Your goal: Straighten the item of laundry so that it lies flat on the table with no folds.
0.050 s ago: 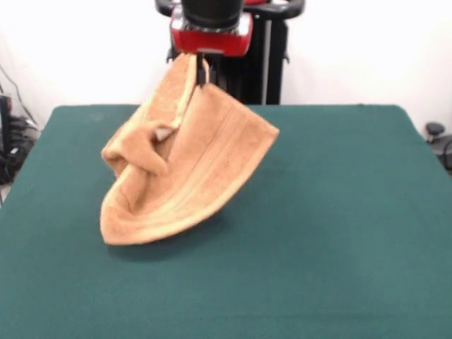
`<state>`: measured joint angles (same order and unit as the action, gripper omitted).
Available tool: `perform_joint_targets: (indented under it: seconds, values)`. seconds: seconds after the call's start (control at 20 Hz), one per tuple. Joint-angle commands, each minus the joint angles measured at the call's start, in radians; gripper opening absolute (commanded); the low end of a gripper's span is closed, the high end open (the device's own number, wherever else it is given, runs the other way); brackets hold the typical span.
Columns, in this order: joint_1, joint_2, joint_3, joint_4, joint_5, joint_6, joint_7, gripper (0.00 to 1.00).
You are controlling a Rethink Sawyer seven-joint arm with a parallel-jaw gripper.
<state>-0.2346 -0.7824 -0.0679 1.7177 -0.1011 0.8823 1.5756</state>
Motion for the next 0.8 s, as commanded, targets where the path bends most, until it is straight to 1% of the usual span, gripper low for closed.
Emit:
perform_joint_targets:
  seconds: [0.05,0.25,0.5,0.8]
  values:
    - [0.057,-0.05,-0.002,0.043,0.06,0.17,0.229,0.0]
    - [0.068,-0.068,-0.008,0.047,0.067,0.192,0.24,0.0]
    - [0.067,-0.06,-0.008,0.043,0.072,0.192,0.235,0.0]
    - [0.057,-0.023,0.0,0.074,0.099,0.104,0.25,0.0]
